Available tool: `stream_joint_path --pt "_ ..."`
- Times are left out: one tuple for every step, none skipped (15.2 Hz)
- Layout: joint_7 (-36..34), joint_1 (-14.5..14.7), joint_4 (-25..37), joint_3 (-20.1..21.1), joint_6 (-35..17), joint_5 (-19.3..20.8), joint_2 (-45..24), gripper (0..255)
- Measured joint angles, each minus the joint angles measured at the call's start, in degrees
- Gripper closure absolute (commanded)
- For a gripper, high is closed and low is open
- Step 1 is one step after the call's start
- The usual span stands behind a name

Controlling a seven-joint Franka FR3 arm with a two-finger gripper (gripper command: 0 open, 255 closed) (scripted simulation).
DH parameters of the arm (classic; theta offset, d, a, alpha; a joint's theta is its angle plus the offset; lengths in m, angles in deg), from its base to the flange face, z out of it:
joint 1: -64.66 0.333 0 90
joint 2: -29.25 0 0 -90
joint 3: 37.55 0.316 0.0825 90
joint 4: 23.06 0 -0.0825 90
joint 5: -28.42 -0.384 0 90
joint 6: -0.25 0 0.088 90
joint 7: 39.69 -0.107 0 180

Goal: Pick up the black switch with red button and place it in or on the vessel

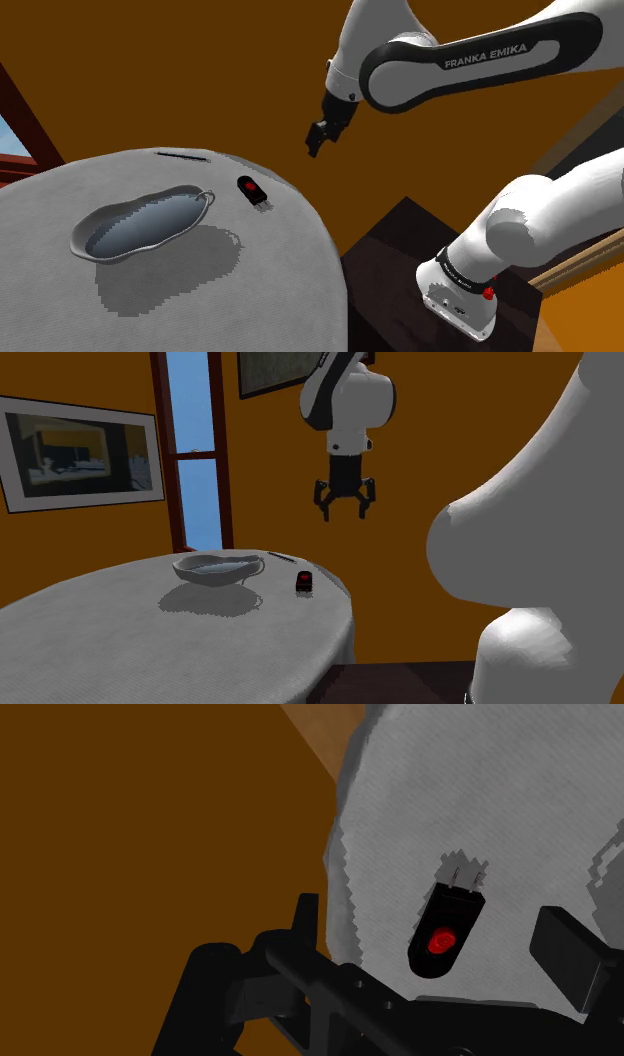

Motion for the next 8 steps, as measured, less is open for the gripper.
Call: stream_joint_path --pt "-1.3 -0.4 0.7 0.9 -1.6 0.8 -2.3 0" --pt "-3.0 -0.5 1.3 2.0 -3.2 1.7 -4.5 0" --pt "-4.2 -0.9 1.8 2.6 -4.5 2.6 -6.5 0" --pt "-6.0 -1.2 3.0 3.6 -5.7 3.9 -9.0 0" --pt "-7.5 -1.6 3.0 4.2 -7.5 5.2 -11.1 0" --pt "-9.4 -1.7 4.0 5.0 -8.4 6.6 -13.2 0" --pt "-11.2 -2.0 4.9 5.6 -9.6 8.4 -15.7 0" --pt "-13.2 -2.2 6.7 6.1 -10.3 10.4 -18.4 0"
